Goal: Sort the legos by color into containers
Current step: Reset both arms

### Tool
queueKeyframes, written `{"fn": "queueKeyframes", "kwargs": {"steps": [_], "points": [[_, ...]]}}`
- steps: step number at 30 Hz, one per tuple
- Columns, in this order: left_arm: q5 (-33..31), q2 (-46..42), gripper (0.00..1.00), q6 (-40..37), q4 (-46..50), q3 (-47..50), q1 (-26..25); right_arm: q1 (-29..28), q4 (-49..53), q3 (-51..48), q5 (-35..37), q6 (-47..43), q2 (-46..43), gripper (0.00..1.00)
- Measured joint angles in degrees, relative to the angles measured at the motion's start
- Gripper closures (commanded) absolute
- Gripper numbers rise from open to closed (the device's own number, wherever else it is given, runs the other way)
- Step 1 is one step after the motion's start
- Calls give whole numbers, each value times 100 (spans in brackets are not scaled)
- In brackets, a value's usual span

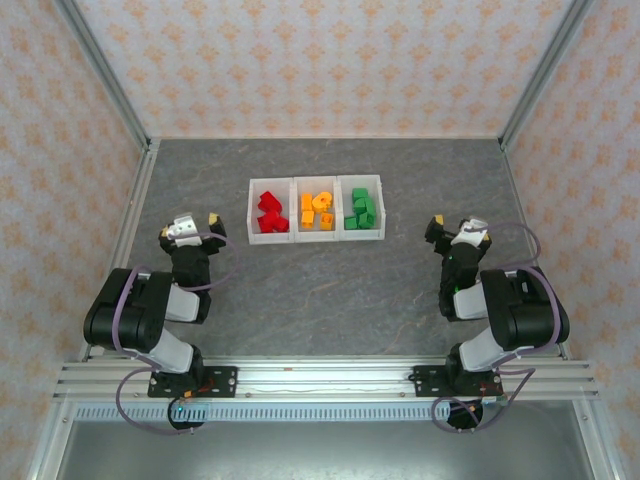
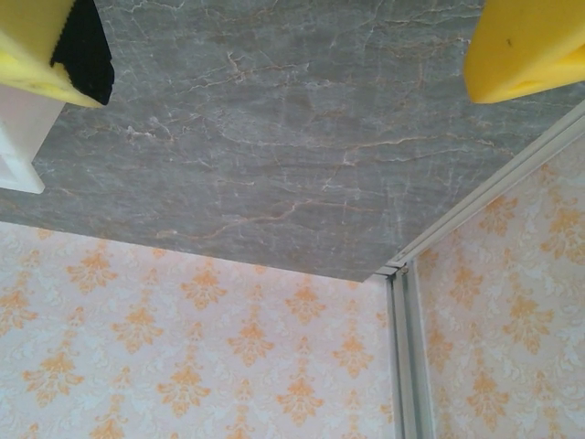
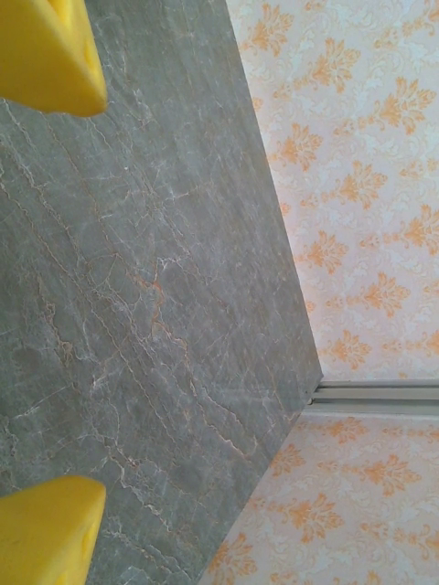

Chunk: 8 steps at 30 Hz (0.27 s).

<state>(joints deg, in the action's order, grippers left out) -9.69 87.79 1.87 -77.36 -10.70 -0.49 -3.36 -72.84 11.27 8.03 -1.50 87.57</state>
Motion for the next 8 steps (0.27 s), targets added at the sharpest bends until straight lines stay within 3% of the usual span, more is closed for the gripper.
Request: {"fn": "queueKeyframes", "kwargs": {"steps": [8], "points": [[2, 0, 1, -2, 4, -11, -24, 2, 109, 59, -345, -31, 2, 0]]}}
